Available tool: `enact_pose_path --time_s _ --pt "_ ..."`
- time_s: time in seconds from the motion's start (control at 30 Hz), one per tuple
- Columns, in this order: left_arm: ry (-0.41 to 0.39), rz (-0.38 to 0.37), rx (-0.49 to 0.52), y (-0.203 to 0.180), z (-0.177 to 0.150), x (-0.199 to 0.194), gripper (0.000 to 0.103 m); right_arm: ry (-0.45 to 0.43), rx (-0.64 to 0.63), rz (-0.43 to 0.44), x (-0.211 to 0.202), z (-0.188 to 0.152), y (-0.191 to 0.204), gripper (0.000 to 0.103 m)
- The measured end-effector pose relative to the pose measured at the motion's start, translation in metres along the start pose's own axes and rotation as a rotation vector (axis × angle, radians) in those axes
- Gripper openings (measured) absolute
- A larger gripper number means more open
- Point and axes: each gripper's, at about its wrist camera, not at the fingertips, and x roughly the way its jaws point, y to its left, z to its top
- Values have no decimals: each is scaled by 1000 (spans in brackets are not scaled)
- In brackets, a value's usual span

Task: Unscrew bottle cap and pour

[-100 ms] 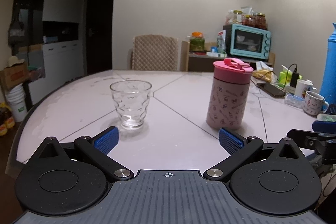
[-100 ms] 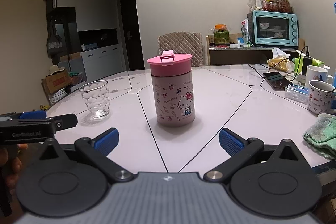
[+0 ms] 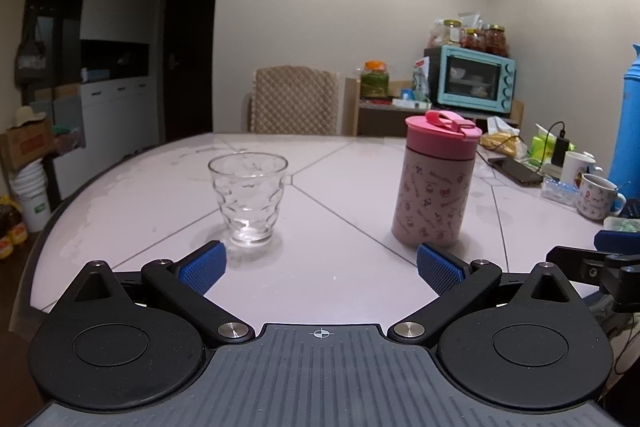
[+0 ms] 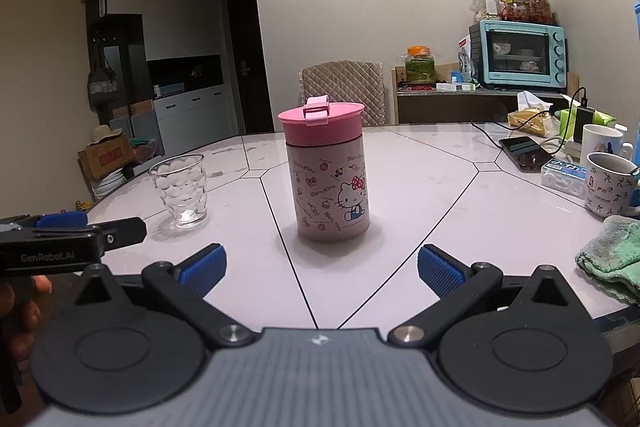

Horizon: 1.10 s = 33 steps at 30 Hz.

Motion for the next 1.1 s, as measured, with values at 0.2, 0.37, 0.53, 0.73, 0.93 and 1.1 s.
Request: enact_pose_path --time_s 0.2,0.37,0.53,0.73,0.93,1.1 --pt "9 -8 -13 5 1 1 103 -9 19 15 -6 -1 -2 103" --pt "-4 -4 -10 3 -2 1 103 2 20 11 1 0 1 103" --pt "-3 -7 -6 2 -4 0 103 -2 12 2 -1 0 1 103" --pt "-3 -10 -3 1 -4 -2 103 -3 11 -2 0 -1 1 103" --pt "0 -6 -1 0 -5 -1 103 -4 11 -1 1 -1 1 103" --pt "1 -9 -2 1 -2 -2 103 -3 12 -1 0 -1 0 103"
